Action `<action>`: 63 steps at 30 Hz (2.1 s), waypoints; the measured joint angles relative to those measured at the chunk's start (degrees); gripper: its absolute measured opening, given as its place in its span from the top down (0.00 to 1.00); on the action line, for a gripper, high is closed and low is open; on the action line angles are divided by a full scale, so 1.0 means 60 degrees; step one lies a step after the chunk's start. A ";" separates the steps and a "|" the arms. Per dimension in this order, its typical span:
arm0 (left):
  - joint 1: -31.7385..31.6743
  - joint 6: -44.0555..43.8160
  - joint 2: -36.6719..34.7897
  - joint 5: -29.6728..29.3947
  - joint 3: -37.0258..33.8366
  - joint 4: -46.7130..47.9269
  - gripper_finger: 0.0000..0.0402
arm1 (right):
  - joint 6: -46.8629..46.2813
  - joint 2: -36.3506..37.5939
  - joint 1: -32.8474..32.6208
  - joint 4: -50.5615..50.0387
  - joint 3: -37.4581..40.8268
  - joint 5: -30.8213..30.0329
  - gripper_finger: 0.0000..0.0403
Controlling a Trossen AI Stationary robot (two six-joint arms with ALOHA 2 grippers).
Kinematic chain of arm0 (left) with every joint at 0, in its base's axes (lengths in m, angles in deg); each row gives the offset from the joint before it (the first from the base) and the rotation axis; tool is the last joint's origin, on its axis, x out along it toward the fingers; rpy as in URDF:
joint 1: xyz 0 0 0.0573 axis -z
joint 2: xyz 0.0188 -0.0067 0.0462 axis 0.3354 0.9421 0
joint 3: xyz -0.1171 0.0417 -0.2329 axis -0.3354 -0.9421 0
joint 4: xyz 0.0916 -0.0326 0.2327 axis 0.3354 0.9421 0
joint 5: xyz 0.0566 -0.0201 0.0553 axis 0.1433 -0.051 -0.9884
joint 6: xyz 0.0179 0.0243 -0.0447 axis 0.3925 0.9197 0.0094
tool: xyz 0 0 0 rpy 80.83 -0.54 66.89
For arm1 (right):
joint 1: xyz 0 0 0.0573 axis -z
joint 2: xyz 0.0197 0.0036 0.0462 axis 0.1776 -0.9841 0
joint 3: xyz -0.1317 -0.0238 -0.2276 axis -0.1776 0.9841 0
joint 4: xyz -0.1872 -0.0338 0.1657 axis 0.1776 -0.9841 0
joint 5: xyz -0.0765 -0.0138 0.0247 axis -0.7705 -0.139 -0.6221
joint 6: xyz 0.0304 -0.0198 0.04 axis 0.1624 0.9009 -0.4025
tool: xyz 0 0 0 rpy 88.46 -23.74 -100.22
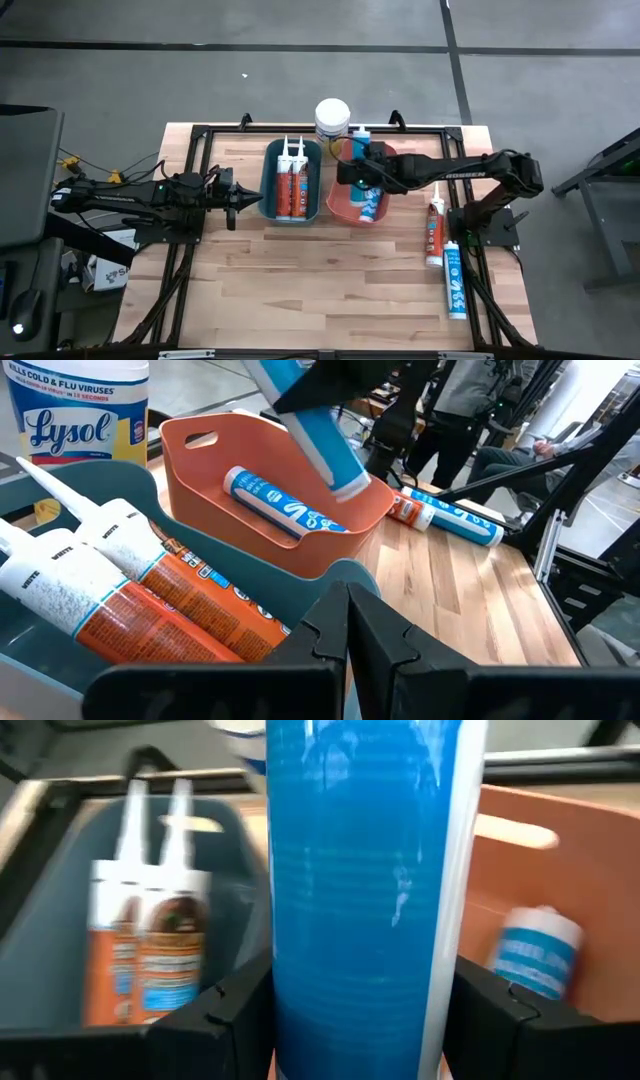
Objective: Pick & place silicon tubes, Sealant and Lysol wipes
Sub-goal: Put the top blue sealant into the orange bin, then put the blue sealant into the orange bin
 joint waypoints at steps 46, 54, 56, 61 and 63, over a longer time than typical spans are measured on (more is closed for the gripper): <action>-0.0004 0.0000 0.0004 -0.0004 0.0000 0.0000 1.00 | -0.1312 -0.0073 0.0954 0.1753 0.2052 0.2718 0.48; -0.0002 -0.0002 0.0004 -0.0004 0.0000 0.0000 1.00 | -0.1239 -0.0073 0.0954 0.1531 0.2052 0.2722 0.43; -0.0004 0.0000 0.0000 -0.0004 0.0000 0.0000 1.00 | -0.1236 -0.0061 0.0954 0.1534 0.2052 0.2716 0.39; -0.0004 -0.0002 0.0000 -0.0004 0.0000 0.0000 1.00 | -0.1203 -0.0059 0.0954 0.1538 0.2045 0.2718 0.36; -0.0002 -0.0001 0.0003 -0.0003 0.0000 0.0000 1.00 | -0.1156 -0.0059 0.0954 0.1532 0.2045 0.2721 0.36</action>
